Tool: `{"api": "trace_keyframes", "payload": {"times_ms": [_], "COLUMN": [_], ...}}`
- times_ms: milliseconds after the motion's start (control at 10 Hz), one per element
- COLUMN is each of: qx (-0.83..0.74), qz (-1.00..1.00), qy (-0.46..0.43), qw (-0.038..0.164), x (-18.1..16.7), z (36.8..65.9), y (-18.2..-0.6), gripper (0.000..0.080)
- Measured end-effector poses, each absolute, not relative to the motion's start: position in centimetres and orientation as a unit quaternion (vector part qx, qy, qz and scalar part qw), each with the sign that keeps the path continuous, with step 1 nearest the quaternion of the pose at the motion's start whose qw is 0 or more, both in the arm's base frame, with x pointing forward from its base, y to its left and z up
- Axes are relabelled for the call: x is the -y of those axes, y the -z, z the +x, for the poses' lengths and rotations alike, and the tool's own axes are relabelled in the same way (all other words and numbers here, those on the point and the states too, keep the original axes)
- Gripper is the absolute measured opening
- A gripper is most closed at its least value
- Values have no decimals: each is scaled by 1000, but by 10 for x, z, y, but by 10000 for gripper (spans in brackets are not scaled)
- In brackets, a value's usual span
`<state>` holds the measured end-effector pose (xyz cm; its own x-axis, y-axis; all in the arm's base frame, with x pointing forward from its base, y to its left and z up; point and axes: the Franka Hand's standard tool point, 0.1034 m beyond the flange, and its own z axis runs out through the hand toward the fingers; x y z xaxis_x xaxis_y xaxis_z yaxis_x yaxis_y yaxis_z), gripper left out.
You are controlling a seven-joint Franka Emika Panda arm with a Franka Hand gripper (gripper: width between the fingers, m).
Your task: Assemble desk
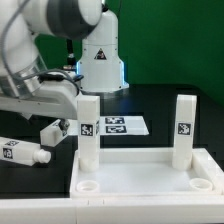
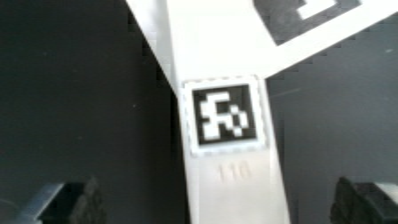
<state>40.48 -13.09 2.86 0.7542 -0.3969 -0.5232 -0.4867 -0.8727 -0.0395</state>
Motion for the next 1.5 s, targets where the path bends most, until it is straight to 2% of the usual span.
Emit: {"api": "trace_keyframes", "payload": {"times_ms": [200,400,700,1300,1500], "qx": [-235,-186,-180,-189,-204], "qz": [-913,-894,-849,-843,-833], "qy": [-317,-382,-468,-479,-492], "qw": [105,141,165,159,148], "x": [127,120,118,119,118], "z": [399,398,393,389,389], "y": [-28,-24,-22,-12,-9], "gripper": [647,649,649,649,639]}}
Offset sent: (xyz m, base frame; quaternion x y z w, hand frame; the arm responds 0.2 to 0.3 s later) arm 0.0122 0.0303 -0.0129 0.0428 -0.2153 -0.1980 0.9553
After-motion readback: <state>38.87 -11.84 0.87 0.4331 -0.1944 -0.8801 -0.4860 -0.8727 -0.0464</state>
